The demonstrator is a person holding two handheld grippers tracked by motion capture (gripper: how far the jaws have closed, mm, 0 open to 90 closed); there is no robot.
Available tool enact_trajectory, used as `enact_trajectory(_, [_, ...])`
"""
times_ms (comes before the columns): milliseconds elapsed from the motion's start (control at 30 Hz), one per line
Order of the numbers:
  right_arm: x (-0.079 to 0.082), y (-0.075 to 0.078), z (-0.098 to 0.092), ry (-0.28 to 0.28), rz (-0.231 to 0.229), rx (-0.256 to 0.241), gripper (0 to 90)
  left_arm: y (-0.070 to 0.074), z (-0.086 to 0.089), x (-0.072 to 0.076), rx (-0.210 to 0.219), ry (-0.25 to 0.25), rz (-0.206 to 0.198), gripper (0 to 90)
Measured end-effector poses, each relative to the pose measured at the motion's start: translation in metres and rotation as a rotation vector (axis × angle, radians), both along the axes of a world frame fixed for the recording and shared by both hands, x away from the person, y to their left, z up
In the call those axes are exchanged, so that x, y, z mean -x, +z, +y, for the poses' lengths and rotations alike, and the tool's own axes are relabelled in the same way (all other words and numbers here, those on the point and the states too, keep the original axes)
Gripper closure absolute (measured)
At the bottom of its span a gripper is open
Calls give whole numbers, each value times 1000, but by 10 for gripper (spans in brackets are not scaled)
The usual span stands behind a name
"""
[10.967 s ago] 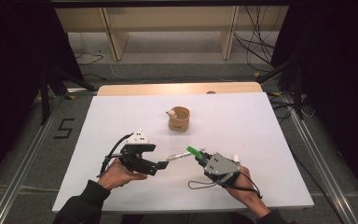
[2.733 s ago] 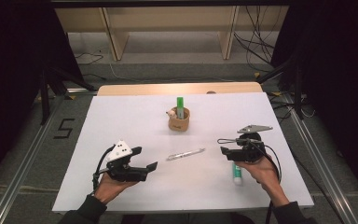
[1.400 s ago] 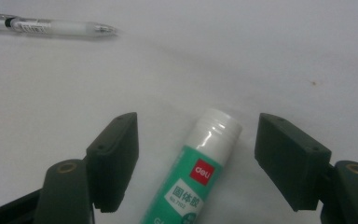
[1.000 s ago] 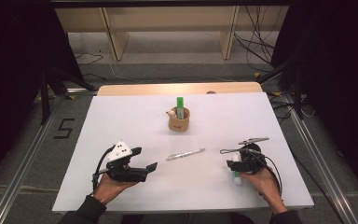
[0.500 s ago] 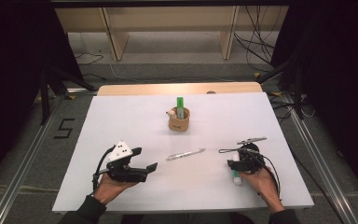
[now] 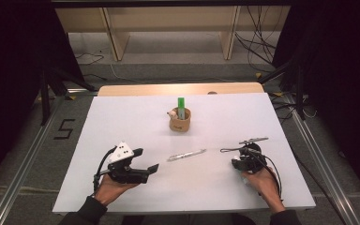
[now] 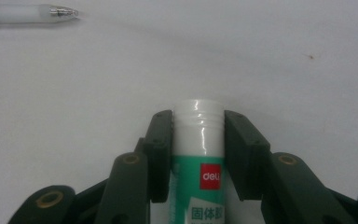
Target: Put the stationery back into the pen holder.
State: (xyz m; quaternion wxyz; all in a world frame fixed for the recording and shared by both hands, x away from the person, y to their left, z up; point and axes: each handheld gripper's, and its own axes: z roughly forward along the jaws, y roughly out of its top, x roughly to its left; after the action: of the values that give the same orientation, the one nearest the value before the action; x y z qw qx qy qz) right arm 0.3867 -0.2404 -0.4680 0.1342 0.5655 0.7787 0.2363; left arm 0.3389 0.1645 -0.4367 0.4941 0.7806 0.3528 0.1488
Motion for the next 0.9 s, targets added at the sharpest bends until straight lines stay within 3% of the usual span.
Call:
enact_trajectory(267, [0,1,-1,2,4,-13,654,0,0,0,1,1,0,152])
enact_trajectory(400, [2,7,-2,8,-17,-33,656,0,0,0,2,0,0,153])
enact_trajectory(900, [7,34,-5,62,-163,-189,658,0,2,-1,10,6,4,153])
